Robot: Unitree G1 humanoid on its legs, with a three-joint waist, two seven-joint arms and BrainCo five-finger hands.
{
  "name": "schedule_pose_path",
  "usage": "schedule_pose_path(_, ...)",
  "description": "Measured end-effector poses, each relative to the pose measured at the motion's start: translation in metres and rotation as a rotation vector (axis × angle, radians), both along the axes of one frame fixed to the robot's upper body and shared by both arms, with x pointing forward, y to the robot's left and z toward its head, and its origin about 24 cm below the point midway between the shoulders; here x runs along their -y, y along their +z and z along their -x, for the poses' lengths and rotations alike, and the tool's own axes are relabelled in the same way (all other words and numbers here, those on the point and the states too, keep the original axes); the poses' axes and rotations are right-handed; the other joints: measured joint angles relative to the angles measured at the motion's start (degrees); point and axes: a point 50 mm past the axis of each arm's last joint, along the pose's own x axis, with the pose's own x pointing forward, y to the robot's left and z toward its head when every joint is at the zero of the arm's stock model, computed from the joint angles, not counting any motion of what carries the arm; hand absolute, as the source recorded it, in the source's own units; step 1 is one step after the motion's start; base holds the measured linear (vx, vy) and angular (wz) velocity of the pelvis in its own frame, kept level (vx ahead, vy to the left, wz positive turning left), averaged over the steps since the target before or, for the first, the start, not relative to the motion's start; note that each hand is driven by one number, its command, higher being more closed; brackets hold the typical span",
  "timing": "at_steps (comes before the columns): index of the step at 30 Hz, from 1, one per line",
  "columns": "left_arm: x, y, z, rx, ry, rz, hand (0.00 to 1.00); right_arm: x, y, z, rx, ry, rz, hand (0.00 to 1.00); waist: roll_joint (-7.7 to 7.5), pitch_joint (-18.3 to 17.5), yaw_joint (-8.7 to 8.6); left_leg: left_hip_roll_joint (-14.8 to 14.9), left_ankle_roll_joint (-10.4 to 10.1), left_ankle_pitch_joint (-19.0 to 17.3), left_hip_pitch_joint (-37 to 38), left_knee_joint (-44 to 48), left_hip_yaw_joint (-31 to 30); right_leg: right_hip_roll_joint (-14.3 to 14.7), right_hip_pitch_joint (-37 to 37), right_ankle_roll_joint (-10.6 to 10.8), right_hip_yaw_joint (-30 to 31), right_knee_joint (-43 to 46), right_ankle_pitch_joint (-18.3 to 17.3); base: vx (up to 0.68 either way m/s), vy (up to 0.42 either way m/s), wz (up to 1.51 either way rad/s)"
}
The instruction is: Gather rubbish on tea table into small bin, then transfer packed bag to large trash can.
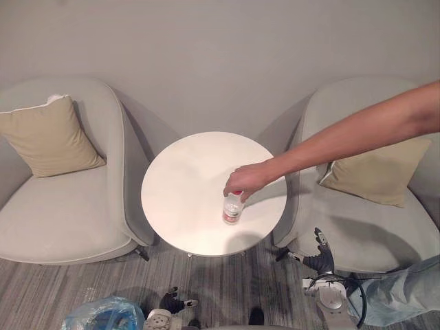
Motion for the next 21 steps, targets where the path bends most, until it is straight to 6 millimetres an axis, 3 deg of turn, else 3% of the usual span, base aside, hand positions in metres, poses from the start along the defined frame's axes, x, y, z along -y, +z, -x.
schedule_pose_path(13,0.001,0.000,-0.001,0.001,-0.033,0.000,0.00,0.001,0.000,0.000,-0.012,0.028,0.034,0.00,-0.06,0.03,-0.10,-0.02,-0.13,0.38,0.05,-1.18,-0.23,0.01,-0.16,0.18,-0.09,-0.01,-0.13,0.00,0.000,0.00)
schedule_pose_path(21,0.001,0.001,-0.003,0.007,-0.060,-0.008,0.00,0.000,0.002,-0.013,-0.025,0.137,0.048,0.00,-0.31,0.20,-0.09,-0.05,-0.14,0.44,-0.10,-1.65,-0.67,0.00,-0.27,0.37,-0.41,-0.01,-0.32,0.00,0.003,0.02)
